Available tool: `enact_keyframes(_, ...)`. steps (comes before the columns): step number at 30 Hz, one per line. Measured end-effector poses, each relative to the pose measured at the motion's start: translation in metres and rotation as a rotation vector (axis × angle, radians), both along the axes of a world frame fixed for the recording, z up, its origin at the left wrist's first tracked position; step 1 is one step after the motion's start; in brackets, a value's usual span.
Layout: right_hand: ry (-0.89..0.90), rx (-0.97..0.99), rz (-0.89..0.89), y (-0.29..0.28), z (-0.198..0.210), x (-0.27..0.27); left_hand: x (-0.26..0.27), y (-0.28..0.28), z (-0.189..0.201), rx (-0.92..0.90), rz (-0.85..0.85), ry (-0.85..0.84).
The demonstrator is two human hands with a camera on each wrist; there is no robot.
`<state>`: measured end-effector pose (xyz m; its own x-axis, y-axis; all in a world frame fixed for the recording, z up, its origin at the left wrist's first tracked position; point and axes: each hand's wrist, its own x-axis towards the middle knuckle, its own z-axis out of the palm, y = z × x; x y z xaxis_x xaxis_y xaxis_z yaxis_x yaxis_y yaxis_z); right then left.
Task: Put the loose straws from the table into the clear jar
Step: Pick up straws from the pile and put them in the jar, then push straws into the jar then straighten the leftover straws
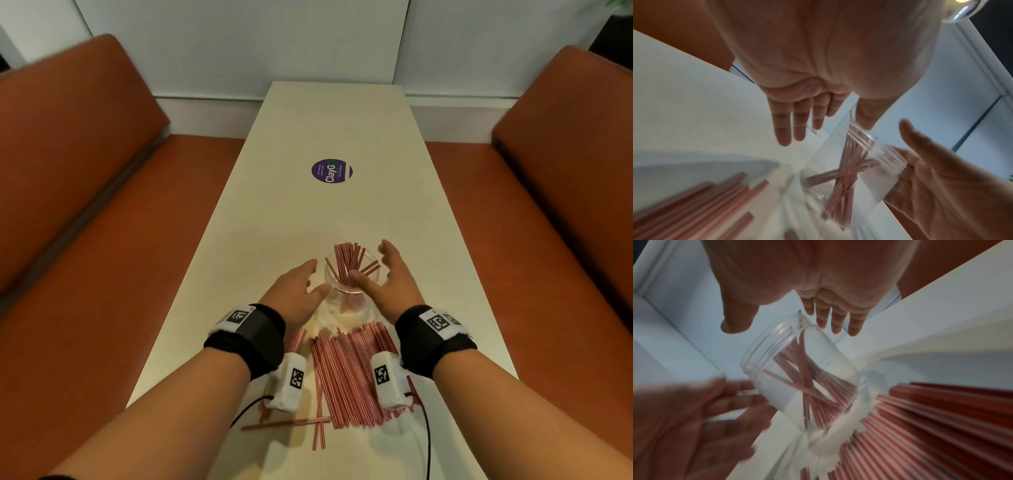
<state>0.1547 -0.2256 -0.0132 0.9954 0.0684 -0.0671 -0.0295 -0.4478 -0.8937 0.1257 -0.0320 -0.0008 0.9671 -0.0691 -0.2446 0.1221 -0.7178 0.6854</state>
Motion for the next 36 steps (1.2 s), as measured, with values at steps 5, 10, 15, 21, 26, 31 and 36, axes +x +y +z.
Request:
enact_keyframes(5, 0.063, -0.339, -0.102, -0.039, -0.009, -0.027, -0.042, 0.022, -0.005, 0.391, 0.123, 0.197)
enact_keyframes(10, 0.289, -0.767, 0.088, -0.046, -0.024, -0.062, -0.080, -0.008, -0.019, 0.511, 0.133, 0.252)
enact_keyframes(15, 0.318, -0.788, 0.141, -0.027, -0.021, -0.078, -0.081, -0.042, -0.021, 0.474, 0.188, 0.218)
enact_keyframes(21, 0.321, -0.747, 0.166, -0.027, -0.016, -0.075, -0.068, -0.040, -0.025, 0.385, 0.233, 0.223)
enact_keyframes(26, 0.305, -0.728, 0.168, -0.029, -0.012, -0.073, -0.066, -0.030, -0.028, 0.359, 0.260, 0.248)
enact_keyframes(31, 0.275, -0.742, 0.174, -0.027, -0.013, -0.070, -0.060, -0.023, -0.030, 0.370, 0.245, 0.250)
enact_keyframes(36, 0.288, -0.740, 0.177, -0.030, -0.015, -0.066, -0.061, -0.019, -0.031, 0.329, 0.256, 0.240)
